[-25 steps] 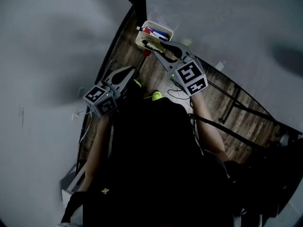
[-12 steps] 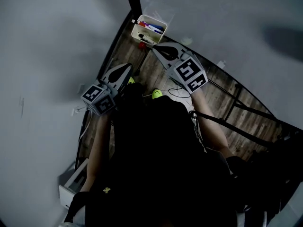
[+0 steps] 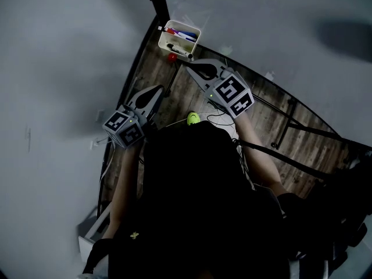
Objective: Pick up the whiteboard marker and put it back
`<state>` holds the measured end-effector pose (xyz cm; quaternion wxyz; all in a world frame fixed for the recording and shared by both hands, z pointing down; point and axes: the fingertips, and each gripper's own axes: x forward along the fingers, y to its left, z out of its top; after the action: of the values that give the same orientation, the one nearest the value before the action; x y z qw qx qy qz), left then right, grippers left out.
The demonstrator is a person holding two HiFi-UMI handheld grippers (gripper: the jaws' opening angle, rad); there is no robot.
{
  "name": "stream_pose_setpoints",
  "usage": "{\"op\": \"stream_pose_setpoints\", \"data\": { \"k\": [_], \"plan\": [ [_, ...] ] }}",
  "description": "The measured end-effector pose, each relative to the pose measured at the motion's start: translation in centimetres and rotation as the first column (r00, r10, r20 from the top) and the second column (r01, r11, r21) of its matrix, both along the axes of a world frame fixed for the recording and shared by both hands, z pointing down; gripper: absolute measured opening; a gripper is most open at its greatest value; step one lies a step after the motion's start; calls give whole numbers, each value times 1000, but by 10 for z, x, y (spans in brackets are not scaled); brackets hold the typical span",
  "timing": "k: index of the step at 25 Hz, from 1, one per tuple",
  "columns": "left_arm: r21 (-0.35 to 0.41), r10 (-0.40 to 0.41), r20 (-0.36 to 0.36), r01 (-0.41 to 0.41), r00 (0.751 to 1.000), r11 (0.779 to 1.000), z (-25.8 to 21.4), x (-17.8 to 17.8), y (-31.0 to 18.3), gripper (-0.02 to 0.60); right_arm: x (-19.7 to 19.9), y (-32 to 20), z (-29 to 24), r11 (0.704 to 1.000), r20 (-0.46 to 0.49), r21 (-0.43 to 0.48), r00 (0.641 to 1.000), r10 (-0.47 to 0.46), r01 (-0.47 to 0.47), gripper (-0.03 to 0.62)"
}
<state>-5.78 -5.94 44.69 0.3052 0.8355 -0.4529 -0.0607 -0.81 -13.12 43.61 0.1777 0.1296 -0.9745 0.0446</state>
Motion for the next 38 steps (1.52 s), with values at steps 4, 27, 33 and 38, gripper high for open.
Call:
{"op": "stream_pose_setpoints", "data": {
  "k": [4,27,33,38],
  "plan": [
    [19,17,-1,-17,1000,1000,-3,-4,8,20,-4,7,-5,1000,14,-6,1000,24,-24,5],
    [42,153,6,-153,988,987,-18,-19,87,20,-8,103,-27,981,21,-22,981,194,-194,5],
    [65,180,2,-180,984,981,-23,-19,128,20,1,146,-28,970,41,-36,969,243,-242,5],
    [59,204,15,-204,979,977,-18,-24,168,20,-2,183,-24,959,61,-48,958,281,-278,5]
  ]
}}
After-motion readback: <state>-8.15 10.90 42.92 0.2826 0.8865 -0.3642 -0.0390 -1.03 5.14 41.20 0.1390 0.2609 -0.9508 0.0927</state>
